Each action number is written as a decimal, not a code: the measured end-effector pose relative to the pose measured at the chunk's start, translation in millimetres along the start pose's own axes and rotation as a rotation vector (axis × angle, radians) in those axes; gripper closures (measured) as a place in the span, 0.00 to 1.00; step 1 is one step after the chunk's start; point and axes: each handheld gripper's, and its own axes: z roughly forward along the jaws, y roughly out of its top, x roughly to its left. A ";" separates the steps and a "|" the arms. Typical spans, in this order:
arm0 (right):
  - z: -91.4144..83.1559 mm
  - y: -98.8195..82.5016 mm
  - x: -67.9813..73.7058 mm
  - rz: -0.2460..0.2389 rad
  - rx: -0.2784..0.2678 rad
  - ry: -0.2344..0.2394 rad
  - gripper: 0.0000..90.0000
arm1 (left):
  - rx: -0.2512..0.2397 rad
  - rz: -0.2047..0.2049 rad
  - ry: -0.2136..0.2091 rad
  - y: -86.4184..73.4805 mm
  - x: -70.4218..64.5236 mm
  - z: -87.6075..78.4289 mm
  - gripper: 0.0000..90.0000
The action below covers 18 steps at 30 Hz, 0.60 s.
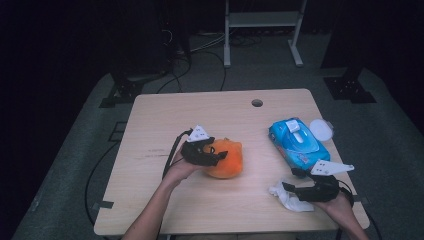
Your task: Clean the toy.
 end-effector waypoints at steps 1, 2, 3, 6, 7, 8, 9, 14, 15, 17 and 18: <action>-0.2 -0.1 0.1 0.002 -0.002 -0.002 0.35 | -0.003 0.000 -0.001 0.4 -0.1 -1.1 0.25; -0.3 -0.2 -0.1 0.004 -0.003 -0.002 0.35 | -0.008 -0.002 -0.004 0.8 -0.3 -2.6 0.25; -0.2 -0.4 -0.4 0.008 -0.004 -0.001 0.35 | -0.014 0.002 -0.011 1.0 -0.5 -4.0 0.23; 0.4 -0.3 -0.5 0.015 -0.004 0.004 0.35 | -0.019 0.019 -0.007 0.8 -1.4 -8.8 0.21; 0.8 -0.4 -0.5 0.016 -0.003 0.004 0.35 | -0.020 0.018 -0.007 0.5 -1.3 -10.4 0.21; 1.1 -0.5 -0.4 0.015 -0.001 0.003 0.35 | -0.022 0.016 -0.002 0.0 -0.9 -12.2 0.20; 1.6 -0.7 -0.6 0.014 0.001 0.003 0.35 | -0.019 0.017 0.000 -0.1 -0.4 -13.5 0.19; 2.0 -1.2 -0.9 0.016 0.004 0.001 0.34 | -0.024 0.013 0.012 -2.6 0.2 -20.2 0.17; 1.9 -1.3 -0.9 0.016 0.005 -0.001 0.34 | -0.020 0.013 0.014 -3.4 -0.1 -21.6 0.16; 1.7 -1.5 -1.1 0.018 0.005 -0.003 0.34 | -0.021 0.012 0.018 -5.8 -0.7 -23.9 0.16; 1.5 -1.7 -1.3 0.016 0.005 -0.005 0.34 | -0.018 0.012 0.021 -6.9 -0.7 -25.3 0.16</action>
